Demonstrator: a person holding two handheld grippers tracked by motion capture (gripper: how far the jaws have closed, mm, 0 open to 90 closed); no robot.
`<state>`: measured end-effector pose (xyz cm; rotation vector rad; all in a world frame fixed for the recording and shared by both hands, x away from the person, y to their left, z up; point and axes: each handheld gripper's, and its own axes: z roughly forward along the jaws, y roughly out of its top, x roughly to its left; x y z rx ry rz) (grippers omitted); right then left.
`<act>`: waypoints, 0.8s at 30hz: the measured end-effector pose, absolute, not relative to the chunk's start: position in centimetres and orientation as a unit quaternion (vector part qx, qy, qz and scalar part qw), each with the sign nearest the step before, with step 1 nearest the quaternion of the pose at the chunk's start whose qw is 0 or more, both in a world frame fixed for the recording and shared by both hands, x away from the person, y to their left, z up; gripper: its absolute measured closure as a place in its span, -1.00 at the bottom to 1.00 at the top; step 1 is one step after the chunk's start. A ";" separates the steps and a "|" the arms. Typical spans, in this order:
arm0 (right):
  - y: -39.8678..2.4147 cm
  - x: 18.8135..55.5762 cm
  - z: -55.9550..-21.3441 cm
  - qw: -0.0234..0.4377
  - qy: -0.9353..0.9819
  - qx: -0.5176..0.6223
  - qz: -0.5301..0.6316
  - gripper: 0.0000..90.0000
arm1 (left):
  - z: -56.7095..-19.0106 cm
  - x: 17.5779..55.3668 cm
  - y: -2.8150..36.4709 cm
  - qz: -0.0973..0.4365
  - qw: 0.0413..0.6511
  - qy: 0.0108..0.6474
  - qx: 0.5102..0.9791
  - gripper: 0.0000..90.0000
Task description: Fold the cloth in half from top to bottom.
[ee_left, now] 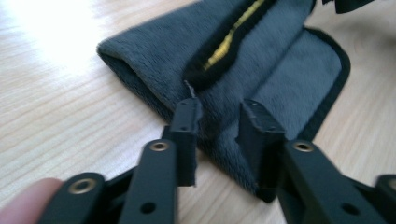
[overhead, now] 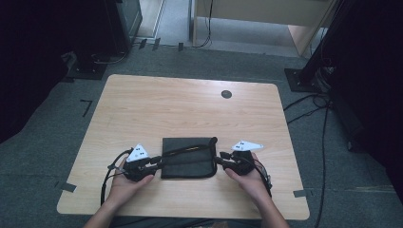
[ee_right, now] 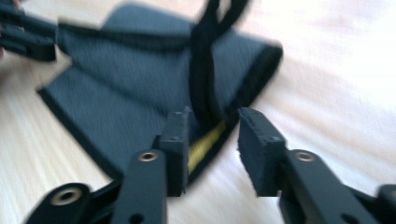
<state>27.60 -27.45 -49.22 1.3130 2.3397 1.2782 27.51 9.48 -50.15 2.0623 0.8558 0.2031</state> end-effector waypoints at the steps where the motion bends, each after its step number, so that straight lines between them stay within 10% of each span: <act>1: -27.9 27.5 -49.4 0.083 0.789 0.440 0.420 0.34 | -50.1 27.5 9.6 0.078 0.441 0.342 0.826 0.45; 10: -28.5 29.8 -49.0 0.115 0.718 0.519 0.449 0.79 | -49.8 29.0 9.6 0.078 0.479 0.393 0.781 0.30; 24: -27.7 28.9 -49.3 0.076 0.769 0.439 0.459 0.71 | -49.7 27.8 10.9 0.035 0.481 0.287 0.827 0.22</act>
